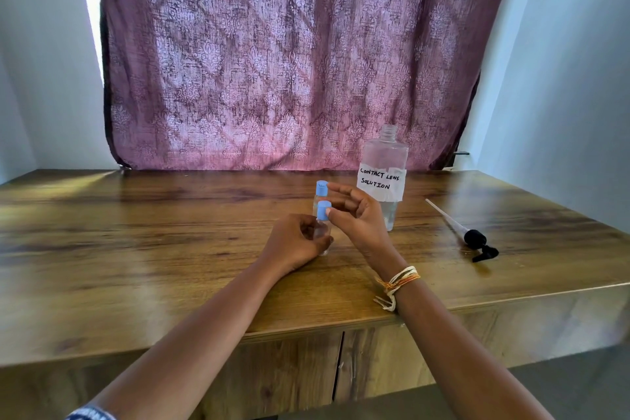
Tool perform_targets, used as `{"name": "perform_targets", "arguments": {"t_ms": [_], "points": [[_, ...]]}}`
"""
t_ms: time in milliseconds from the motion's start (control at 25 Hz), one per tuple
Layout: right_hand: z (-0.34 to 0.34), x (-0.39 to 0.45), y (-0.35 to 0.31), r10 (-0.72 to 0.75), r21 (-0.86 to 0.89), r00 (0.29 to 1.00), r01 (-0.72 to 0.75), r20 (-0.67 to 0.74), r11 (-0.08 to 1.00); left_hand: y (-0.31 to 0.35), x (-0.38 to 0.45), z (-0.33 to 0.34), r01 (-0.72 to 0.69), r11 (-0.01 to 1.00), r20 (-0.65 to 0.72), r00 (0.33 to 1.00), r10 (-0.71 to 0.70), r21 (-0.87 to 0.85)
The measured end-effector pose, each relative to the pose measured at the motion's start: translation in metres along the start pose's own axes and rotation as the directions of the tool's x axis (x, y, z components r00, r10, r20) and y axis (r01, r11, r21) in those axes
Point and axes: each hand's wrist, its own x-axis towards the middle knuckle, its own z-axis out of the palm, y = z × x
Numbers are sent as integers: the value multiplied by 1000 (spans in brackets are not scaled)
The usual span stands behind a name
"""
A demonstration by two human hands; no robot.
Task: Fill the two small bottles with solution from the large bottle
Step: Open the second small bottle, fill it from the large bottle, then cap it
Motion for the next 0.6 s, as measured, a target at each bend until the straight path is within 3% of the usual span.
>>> {"name": "perform_targets", "arguments": {"t_ms": [200, 400, 600], "points": [[1, 0, 0, -5, -41, 998, 2, -69, 999, 0, 0, 0, -9, 1000, -2, 1000, 9, 26], [0, 1, 1, 10, 15, 1000, -9, -13, 1000, -3, 1, 0, 5, 1000, 7, 1000, -5, 10], [2, 2, 4, -3, -105, 1000, 3, 0, 994, -1, 0, 0, -16, 999, -2, 1000, 16, 29]]}}
